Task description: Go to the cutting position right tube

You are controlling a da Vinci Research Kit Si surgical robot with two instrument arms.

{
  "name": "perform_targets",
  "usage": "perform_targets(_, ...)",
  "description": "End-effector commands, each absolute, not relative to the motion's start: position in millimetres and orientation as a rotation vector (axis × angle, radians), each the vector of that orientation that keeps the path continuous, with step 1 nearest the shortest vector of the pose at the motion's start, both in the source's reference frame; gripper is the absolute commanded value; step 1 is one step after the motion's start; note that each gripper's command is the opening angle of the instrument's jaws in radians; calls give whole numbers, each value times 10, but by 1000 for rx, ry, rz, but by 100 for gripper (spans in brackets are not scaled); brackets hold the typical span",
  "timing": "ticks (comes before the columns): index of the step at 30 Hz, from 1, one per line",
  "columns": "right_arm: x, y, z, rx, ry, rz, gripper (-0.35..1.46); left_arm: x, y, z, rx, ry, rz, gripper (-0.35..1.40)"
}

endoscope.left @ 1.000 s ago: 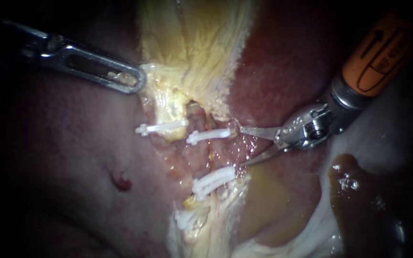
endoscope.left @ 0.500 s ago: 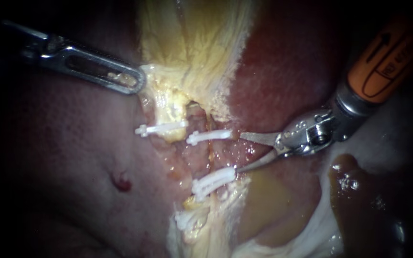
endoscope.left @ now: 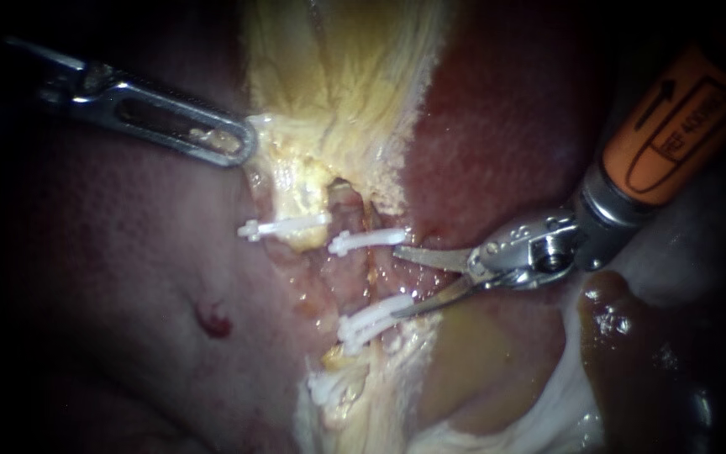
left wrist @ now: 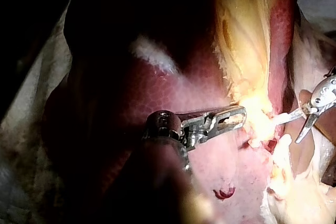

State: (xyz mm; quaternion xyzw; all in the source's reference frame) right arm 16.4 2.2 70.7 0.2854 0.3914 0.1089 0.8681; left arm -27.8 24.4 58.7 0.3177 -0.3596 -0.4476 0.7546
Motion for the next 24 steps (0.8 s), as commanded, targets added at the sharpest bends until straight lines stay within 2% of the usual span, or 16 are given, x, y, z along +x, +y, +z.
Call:
perform_targets(1, 164, 21, 708, 598, 818, 230, 144, -279, 244, 587, 693, -785, -977, -35)
perform_targets(12, 176, 20, 729, 636, 825, 245, 144, -281, 243, 587, 691, -785, -978, -35)
perform_targets(18, 189, 20, 737, 686, 868, 251, 144, -281, 242, 587, 690, -785, -979, -35)
perform_targets(24, 195, 18, 739, 739, 948, 195, 144, -281, 242, 586, 690, -785, -979, -35)
